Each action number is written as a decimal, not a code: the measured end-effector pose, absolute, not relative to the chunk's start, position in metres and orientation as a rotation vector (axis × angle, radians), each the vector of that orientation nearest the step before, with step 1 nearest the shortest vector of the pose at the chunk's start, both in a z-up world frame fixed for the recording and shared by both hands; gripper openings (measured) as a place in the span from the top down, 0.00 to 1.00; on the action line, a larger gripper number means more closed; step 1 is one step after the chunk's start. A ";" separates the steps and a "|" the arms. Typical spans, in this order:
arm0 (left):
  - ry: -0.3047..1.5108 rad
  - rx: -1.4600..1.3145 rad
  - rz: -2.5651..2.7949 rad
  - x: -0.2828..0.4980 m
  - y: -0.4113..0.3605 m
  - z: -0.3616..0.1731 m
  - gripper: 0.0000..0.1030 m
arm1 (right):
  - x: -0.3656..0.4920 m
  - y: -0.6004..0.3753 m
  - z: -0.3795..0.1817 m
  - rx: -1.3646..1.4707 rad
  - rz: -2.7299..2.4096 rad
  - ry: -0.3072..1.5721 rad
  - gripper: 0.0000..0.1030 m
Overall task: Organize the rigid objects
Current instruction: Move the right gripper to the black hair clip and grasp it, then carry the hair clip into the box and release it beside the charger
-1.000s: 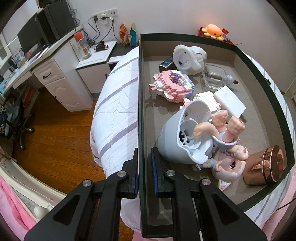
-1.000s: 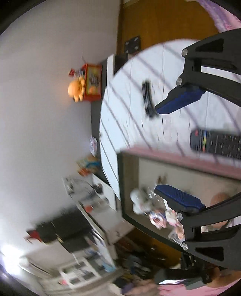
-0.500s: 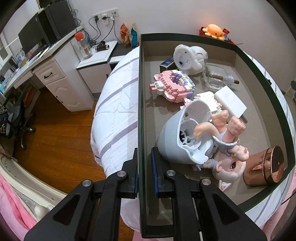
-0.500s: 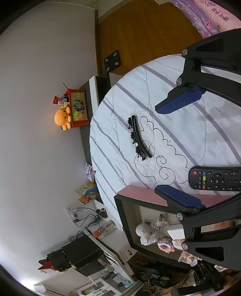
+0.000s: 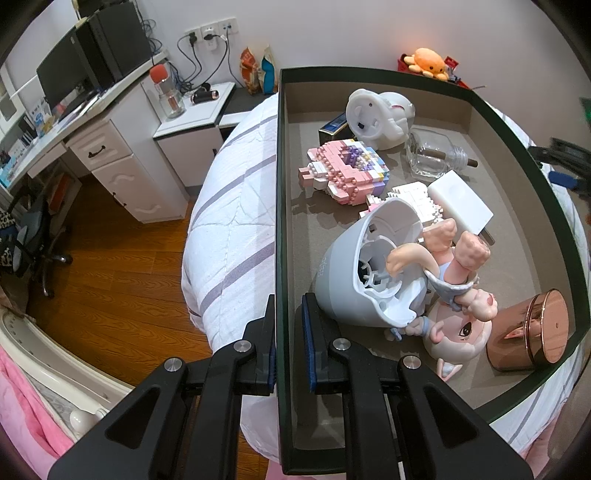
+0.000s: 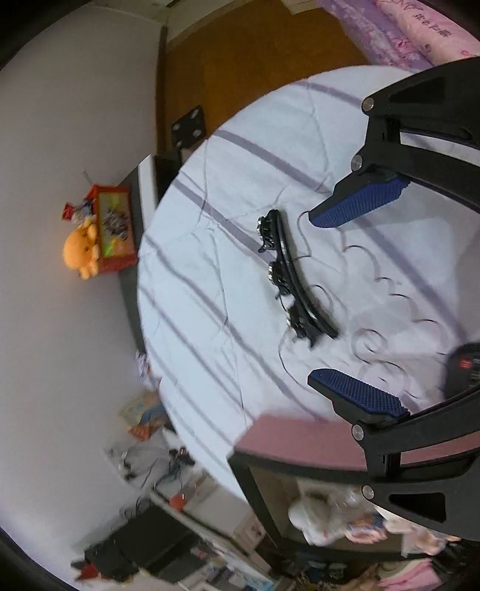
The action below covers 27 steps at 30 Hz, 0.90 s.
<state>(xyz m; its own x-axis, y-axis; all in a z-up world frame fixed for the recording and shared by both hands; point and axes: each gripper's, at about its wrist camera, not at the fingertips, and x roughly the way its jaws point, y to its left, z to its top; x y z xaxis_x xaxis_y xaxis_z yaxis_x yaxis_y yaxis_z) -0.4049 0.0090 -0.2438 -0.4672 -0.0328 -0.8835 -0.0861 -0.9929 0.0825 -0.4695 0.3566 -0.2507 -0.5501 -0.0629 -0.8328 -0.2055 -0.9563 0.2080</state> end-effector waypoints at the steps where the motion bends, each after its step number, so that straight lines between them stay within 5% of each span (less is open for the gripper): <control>1: 0.181 -1.604 2.658 -0.405 0.009 -0.244 0.91 | -0.474 0.356 -0.255 -1.448 2.635 0.429 0.22; 6: 0.188 -1.602 2.654 -0.404 0.010 -0.244 0.91 | -0.488 0.355 -0.265 -1.441 2.590 0.385 0.23; 11: 0.189 -1.599 2.652 -0.404 0.010 -0.243 0.91 | -0.483 0.353 -0.263 -1.434 2.585 0.265 0.68; 27: 0.181 -1.602 2.655 -0.406 0.013 -0.243 0.91 | -0.442 0.349 -0.259 -1.511 2.647 0.174 0.74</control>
